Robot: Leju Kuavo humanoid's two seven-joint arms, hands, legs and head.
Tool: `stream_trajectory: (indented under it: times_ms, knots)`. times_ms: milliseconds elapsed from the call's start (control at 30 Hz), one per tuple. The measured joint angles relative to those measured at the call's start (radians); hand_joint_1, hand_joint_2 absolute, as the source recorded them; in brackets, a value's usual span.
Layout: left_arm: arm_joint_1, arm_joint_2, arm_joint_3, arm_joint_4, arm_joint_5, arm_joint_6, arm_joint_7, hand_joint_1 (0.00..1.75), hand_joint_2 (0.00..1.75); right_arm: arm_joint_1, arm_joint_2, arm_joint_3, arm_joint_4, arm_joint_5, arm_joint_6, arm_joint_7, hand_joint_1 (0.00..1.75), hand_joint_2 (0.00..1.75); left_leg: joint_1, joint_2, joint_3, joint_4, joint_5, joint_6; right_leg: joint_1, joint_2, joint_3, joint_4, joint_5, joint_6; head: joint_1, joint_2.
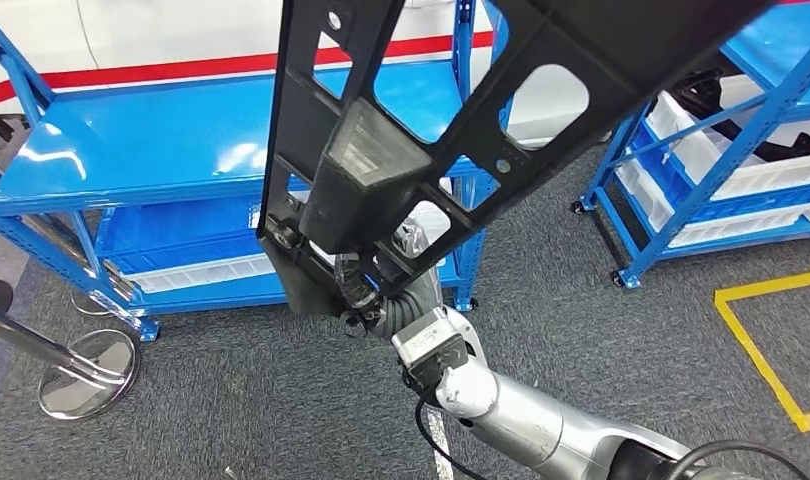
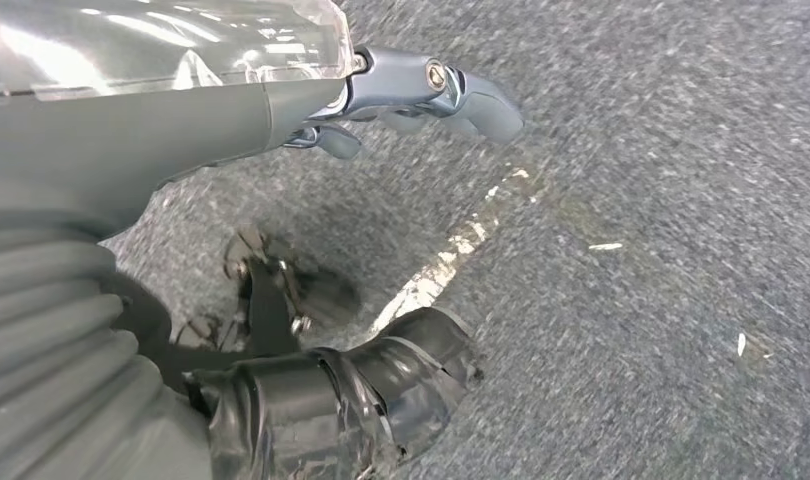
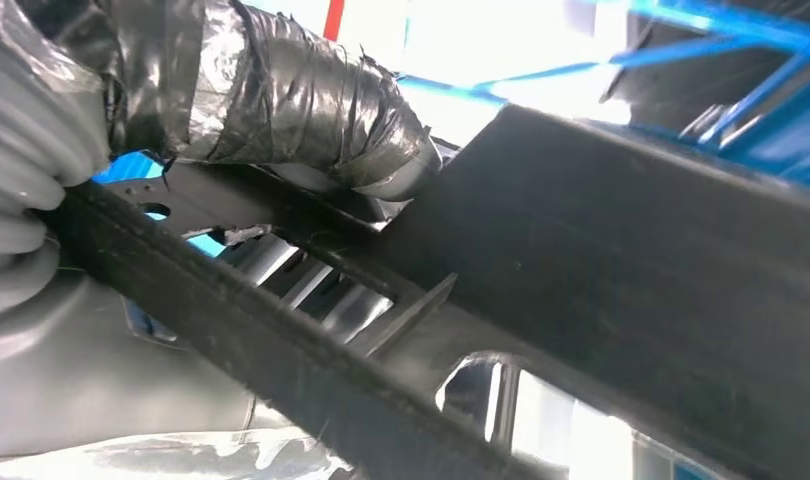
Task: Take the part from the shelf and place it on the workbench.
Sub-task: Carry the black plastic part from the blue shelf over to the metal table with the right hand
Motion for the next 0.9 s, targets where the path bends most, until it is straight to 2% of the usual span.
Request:
stream_trajectory:
  times_ms: [67,100,133,167,233,267,300,367,400,433,467,533,567,600,633,667,700,733,800,833,900]
  knots:
    - [0.000,0.000,-0.002,0.000,-0.001,0.001,0.006,0.00,1.75,0.006,0.000,0.000,0.000,-0.008,0.014,-0.004,1.75,1.75,0.005,0.018,-0.049,0.118,-0.051,-0.007,0.003,-0.023,-0.003,0.000,0.002,-0.002,-0.001,0.000]
    - [0.001,0.000,-0.002,0.000,-0.003,0.002,0.010,0.00,1.75,0.010,0.000,0.000,0.000,-0.010,0.020,-0.005,1.75,1.75,0.006,0.020,-0.057,0.143,-0.055,-0.007,0.005,-0.036,-0.004,0.000,0.002,-0.002,-0.001,0.000]
    - [0.001,0.000,-0.003,0.000,-0.006,0.002,0.012,0.00,1.75,0.013,0.000,0.000,0.000,-0.011,0.025,-0.006,1.75,1.75,0.006,0.022,-0.045,0.130,-0.041,-0.004,0.006,-0.048,-0.004,0.000,0.002,-0.002,-0.001,0.000]
    - [0.002,0.000,-0.004,0.000,-0.010,0.003,0.014,0.00,1.75,0.016,0.000,0.000,-0.001,-0.010,0.029,-0.006,1.75,1.75,0.005,0.028,-0.015,0.081,-0.013,0.002,0.008,-0.059,-0.003,0.000,0.002,-0.002,-0.001,0.000]
    - [0.001,0.002,-0.005,0.000,-0.015,0.006,0.017,0.00,1.75,0.019,0.000,0.000,-0.006,-0.007,0.036,-0.005,1.75,1.75,-0.006,0.072,0.062,-0.058,0.034,0.021,0.012,-0.081,0.000,-0.003,0.003,-0.001,-0.001,0.000]
    - [-0.001,0.003,-0.006,0.000,-0.017,0.007,0.017,0.00,1.75,0.020,0.000,0.000,-0.010,-0.005,0.039,-0.005,1.75,1.75,-0.014,0.092,0.086,-0.108,0.046,0.030,0.013,-0.091,0.001,-0.005,0.004,0.001,-0.001,0.000]
    - [-0.002,0.004,-0.008,0.000,-0.018,0.009,0.018,0.00,1.75,0.022,0.000,0.000,-0.014,-0.003,0.041,-0.004,1.75,1.75,-0.021,0.104,0.095,-0.133,0.049,0.036,0.014,-0.101,0.003,-0.008,0.006,0.004,-0.001,0.000]
    - [-0.002,0.006,-0.013,0.000,-0.019,0.013,0.017,0.00,1.75,0.028,0.000,0.000,-0.018,-0.001,0.045,-0.001,1.75,1.75,-0.026,0.087,0.092,-0.145,0.056,0.043,0.015,-0.122,0.007,-0.017,0.010,0.013,-0.001,0.000]
    - [0.000,0.006,-0.017,0.000,-0.018,0.014,0.017,0.00,1.75,0.030,0.000,0.000,-0.021,-0.003,0.049,0.000,1.75,1.75,-0.021,0.076,0.098,-0.154,0.063,0.044,0.015,-0.123,0.009,-0.019,0.009,0.018,0.000,0.000]
    - [0.002,0.006,-0.021,0.000,-0.016,0.016,0.015,0.00,1.75,0.033,-0.001,0.000,-0.023,-0.008,0.056,0.000,1.75,1.75,-0.016,0.065,0.105,-0.167,0.070,0.046,0.015,-0.106,0.009,-0.015,0.004,0.024,0.000,0.000]
    - [0.004,0.006,-0.025,0.000,-0.013,0.018,0.014,0.00,1.75,0.034,-0.001,0.000,-0.025,-0.014,0.065,-0.001,1.75,1.75,-0.012,0.054,0.112,-0.180,0.077,0.048,0.015,-0.078,0.000,0.007,-0.014,0.029,0.001,0.000]
    - [0.005,0.006,-0.028,0.000,-0.010,0.019,0.012,0.00,1.75,0.037,-0.001,-0.001,-0.030,-0.029,0.084,-0.007,1.75,1.75,-0.008,0.032,0.116,-0.188,0.085,0.053,0.014,-0.016,-0.043,0.105,-0.070,0.034,0.002,0.000]
    - [0.004,0.006,-0.029,0.000,-0.008,0.020,0.012,0.00,1.75,0.040,-0.001,-0.001,-0.031,-0.035,0.092,-0.010,1.75,1.75,-0.008,0.018,0.112,-0.186,0.086,0.055,0.014,-0.004,-0.070,0.163,-0.097,0.035,0.003,0.000]
    - [0.004,0.006,-0.030,0.000,-0.007,0.020,0.012,0.00,1.75,0.044,-0.002,-0.001,-0.032,-0.043,0.102,-0.014,1.75,1.75,-0.008,0.004,0.108,-0.182,0.086,0.055,0.013,0.001,-0.087,0.201,-0.107,0.036,0.003,0.000]
    - [0.005,0.006,-0.032,0.000,-0.006,0.020,0.010,0.00,1.75,0.048,-0.002,-0.001,-0.032,-0.053,0.114,-0.018,1.75,1.75,-0.008,-0.012,0.104,-0.178,0.086,0.055,0.013,0.003,-0.090,0.206,-0.100,0.036,0.003,0.000]
    - [0.007,0.006,-0.035,0.000,-0.004,0.020,0.009,0.00,1.75,0.051,-0.002,-0.001,-0.032,-0.066,0.128,-0.024,1.75,1.75,-0.006,-0.028,0.100,-0.172,0.085,0.053,0.012,0.007,-0.074,0.176,-0.077,0.036,0.003,0.000]
    - [0.009,0.006,-0.037,0.000,0.000,0.020,0.007,0.00,1.75,0.052,-0.002,-0.001,-0.032,-0.083,0.147,-0.033,1.75,1.75,-0.004,-0.043,0.096,-0.163,0.082,0.050,0.010,0.017,-0.046,0.120,-0.046,0.036,0.003,0.000]
    - [0.012,0.006,-0.038,0.000,0.004,0.020,0.005,0.00,1.75,0.052,-0.002,-0.001,-0.033,-0.102,0.169,-0.044,1.75,1.75,-0.003,-0.056,0.090,-0.154,0.079,0.045,0.006,0.039,-0.018,0.066,-0.026,0.036,0.003,0.000]
    - [0.018,0.006,-0.039,0.000,0.013,0.020,0.002,0.00,1.75,0.053,-0.001,-0.001,-0.035,-0.145,0.216,-0.066,1.75,1.75,-0.002,-0.079,0.074,-0.133,0.074,0.034,0.002,0.074,0.013,0.000,-0.011,0.033,0.003,0.000]
    - [0.021,0.007,-0.039,0.000,0.017,0.020,0.002,0.00,1.75,0.055,0.000,-0.001,-0.035,-0.162,0.235,-0.075,1.75,1.75,-0.002,-0.089,0.066,-0.128,0.074,0.030,0.003,0.080,0.014,-0.002,-0.015,0.030,0.003,0.000]
    - [0.029,0.010,-0.039,0.000,0.021,0.020,0.001,0.00,1.75,0.058,0.003,-0.001,-0.035,-0.183,0.256,-0.084,1.75,1.75,-0.001,-0.101,0.056,-0.124,0.076,0.024,0.004,0.059,0.014,-0.004,-0.011,0.021,0.003,0.000]
